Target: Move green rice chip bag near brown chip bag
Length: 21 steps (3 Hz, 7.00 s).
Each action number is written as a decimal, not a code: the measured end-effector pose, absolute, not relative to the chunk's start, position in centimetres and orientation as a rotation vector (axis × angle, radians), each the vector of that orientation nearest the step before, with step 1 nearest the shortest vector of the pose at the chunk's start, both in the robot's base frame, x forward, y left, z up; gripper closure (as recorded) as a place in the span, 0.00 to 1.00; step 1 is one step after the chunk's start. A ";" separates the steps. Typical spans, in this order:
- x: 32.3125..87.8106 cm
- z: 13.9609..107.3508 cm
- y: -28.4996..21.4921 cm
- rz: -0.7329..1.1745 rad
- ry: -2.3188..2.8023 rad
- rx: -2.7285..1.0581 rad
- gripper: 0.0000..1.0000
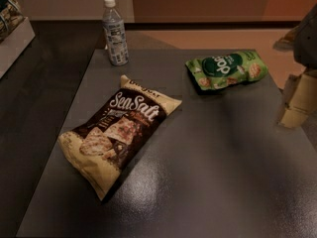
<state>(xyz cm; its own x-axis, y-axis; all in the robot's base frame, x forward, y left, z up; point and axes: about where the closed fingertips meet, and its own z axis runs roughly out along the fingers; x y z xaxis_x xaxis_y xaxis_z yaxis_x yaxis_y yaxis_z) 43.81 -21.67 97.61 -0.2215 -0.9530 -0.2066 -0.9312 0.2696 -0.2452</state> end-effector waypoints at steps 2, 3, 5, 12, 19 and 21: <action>45.2 97.1 -21.5 -0.083 2.200 -1.731 0.00; 47.4 96.5 -21.6 -0.069 2.173 -1.728 0.00; 53.7 95.4 -22.0 -0.048 2.153 -1.693 0.00; 67.1 85.5 -25.4 -0.103 2.154 -1.842 0.00; 62.2 89.4 -18.7 -0.008 2.079 -1.983 1.00; 58.9 89.4 -13.3 0.156 1.995 -2.030 0.84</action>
Offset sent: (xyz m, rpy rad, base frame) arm 0.0310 0.0014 -0.0165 0.0425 -0.0055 0.0444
